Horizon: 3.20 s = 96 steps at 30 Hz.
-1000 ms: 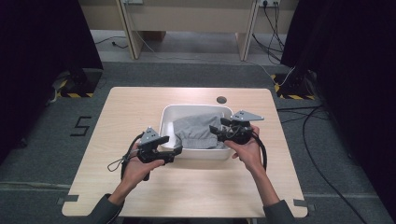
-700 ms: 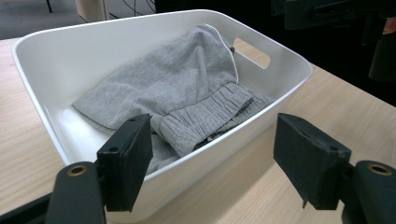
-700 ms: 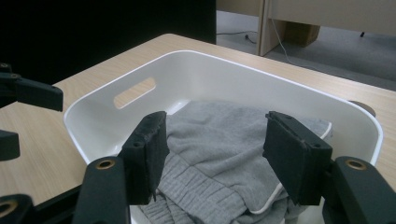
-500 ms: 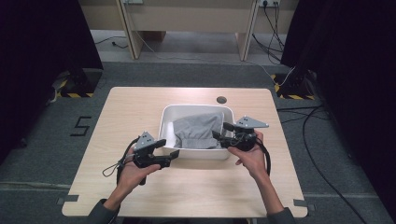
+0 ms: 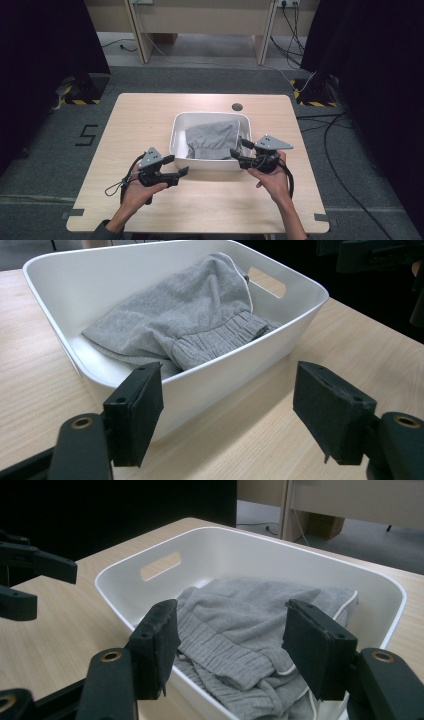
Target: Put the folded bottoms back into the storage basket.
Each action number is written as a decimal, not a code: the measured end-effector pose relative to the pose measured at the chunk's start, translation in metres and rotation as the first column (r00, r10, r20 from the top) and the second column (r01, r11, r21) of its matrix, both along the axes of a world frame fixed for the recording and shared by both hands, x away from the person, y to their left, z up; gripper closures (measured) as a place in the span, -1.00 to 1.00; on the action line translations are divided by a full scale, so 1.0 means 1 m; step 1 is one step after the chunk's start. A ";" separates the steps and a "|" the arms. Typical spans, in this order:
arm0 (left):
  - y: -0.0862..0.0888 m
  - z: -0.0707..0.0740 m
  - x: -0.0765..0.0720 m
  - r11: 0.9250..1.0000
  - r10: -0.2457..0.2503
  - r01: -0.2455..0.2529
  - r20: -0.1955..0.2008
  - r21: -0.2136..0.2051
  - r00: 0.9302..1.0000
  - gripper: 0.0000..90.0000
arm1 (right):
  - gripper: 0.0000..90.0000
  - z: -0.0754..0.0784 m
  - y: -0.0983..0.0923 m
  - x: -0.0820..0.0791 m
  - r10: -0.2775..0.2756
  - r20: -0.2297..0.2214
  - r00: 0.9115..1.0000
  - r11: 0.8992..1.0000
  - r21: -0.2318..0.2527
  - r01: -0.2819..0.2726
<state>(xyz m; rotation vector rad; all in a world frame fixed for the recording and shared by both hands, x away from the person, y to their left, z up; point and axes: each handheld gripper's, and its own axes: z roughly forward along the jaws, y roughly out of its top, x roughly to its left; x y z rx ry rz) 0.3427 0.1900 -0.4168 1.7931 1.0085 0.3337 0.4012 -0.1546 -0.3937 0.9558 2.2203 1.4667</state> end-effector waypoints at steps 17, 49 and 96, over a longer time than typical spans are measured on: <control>0.008 -0.009 -0.007 1.000 0.008 -0.008 -0.001 0.015 1.000 -0.39 | -0.12 -0.016 -0.007 -0.017 0.003 -0.013 1.000 1.000 0.008 -0.002; 0.023 -0.025 -0.040 0.999 0.000 0.001 -0.030 0.040 1.000 -0.40 | -0.22 -0.039 -0.004 -0.055 0.082 -0.058 0.995 0.996 -0.028 -0.084; 0.031 -0.072 -0.088 0.982 -0.065 0.083 -0.106 0.171 0.992 -0.60 | -0.64 -0.082 -0.033 -0.110 -0.004 -0.137 0.991 0.986 -0.166 -0.019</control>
